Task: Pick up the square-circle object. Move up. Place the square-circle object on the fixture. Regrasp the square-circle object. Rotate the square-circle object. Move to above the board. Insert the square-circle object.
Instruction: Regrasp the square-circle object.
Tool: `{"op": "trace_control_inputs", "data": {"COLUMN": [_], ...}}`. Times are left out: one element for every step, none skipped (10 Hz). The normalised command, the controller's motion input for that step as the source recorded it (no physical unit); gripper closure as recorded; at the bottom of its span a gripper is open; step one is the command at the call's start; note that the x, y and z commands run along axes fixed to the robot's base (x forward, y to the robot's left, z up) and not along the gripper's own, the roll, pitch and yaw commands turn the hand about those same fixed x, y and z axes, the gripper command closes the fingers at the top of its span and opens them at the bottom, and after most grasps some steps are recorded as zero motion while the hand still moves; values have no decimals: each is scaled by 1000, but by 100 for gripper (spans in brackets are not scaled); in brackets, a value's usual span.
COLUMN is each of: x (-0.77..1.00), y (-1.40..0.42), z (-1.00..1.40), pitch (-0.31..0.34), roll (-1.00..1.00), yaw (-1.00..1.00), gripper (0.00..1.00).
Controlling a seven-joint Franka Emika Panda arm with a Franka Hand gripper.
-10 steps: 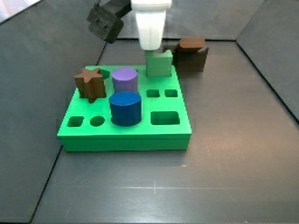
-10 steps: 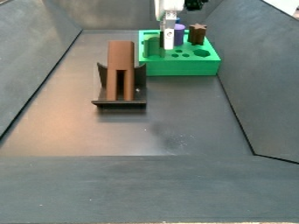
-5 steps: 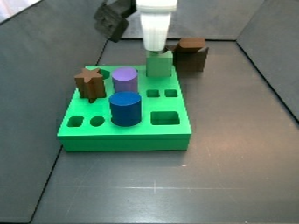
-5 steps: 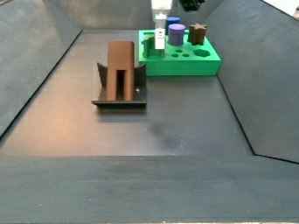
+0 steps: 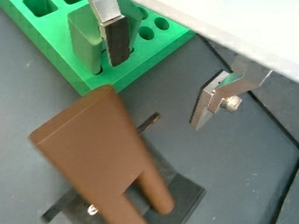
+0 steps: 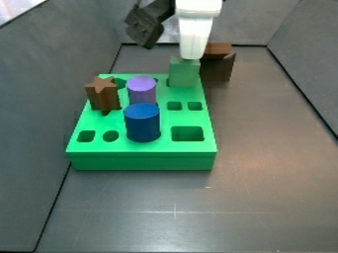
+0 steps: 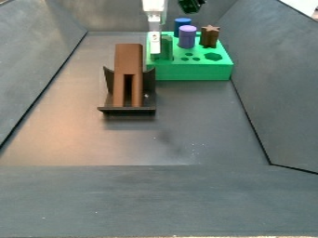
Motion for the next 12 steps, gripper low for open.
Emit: {"op": "trace_control_inputs", "data": {"x": [1000,1000,935,849,809,715,681,611,578,487,454,381], "y": [-22,-27,-24,-26,-26,-26,-25,-25,-26,-26,-28,-26], "z": [-17,-21,-13,-14,-14,-9,-10,-10,-7,-10,-11,-7], "pitch": [145,143,146,153,156,158,159,167,170,181,183,178], "roll": [50,43,45,46,46,45,44,46,48,52,51,45], "yaw": [50,49,47,46,46,48,48,51,51,49,50,50], "gripper": [0,0,0,0,0,0,0,0,0,0,0,0]}}
